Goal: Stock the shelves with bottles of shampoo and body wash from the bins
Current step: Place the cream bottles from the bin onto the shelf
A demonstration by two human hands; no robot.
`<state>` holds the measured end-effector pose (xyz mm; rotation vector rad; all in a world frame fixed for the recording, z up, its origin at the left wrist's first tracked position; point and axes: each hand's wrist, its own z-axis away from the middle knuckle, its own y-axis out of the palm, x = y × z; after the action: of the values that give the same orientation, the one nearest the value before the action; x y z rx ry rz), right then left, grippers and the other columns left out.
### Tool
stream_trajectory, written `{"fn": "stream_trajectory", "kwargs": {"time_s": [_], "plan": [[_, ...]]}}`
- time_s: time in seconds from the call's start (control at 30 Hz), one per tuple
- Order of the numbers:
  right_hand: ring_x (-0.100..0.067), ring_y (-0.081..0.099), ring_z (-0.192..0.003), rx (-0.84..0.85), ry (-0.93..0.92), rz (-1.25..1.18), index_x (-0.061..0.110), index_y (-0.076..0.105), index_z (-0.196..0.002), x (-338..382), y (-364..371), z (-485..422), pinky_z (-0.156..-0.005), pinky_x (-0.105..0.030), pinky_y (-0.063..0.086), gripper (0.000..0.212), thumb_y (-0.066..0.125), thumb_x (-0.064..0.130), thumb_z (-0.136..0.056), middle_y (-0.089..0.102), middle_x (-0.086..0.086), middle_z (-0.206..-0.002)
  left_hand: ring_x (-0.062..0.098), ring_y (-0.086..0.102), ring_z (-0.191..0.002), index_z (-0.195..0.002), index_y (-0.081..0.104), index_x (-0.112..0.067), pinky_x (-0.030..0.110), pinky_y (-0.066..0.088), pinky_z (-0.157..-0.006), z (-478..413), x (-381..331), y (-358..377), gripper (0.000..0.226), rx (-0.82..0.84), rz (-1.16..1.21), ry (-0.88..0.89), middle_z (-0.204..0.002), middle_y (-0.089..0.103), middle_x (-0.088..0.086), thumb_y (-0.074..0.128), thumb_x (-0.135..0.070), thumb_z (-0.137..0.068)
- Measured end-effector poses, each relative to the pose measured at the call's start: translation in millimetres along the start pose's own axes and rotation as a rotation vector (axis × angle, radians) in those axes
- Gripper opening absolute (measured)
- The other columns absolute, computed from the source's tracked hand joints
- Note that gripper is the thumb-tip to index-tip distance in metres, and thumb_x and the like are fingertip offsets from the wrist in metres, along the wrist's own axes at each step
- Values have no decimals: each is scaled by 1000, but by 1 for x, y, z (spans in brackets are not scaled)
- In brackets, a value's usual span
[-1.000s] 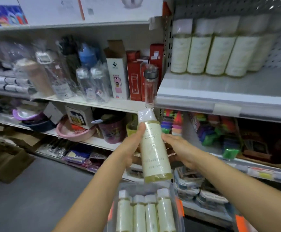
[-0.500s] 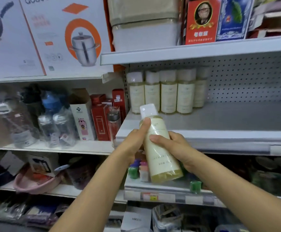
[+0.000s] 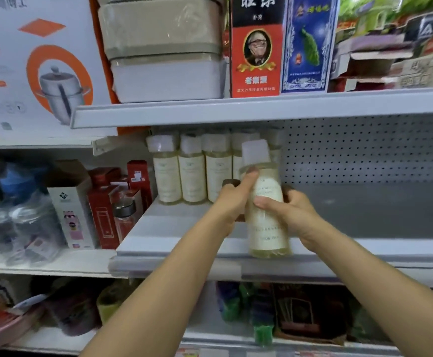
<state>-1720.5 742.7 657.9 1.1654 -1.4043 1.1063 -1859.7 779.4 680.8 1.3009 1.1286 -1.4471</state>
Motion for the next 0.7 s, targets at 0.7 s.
{"fn": "stream_trajectory", "kwargs": {"time_s": [0.7], "plan": [[-21, 61, -111, -97, -121, 263, 17, 39, -125, -51, -66, -134, -96, -47, 53, 70, 85, 24, -73, 61, -1, -123, 19, 54, -124, -149, 32, -29, 36, 48, -104, -105, 48, 68, 62, 27, -96, 33, -144, 51, -1, 61, -41, -95]]}}
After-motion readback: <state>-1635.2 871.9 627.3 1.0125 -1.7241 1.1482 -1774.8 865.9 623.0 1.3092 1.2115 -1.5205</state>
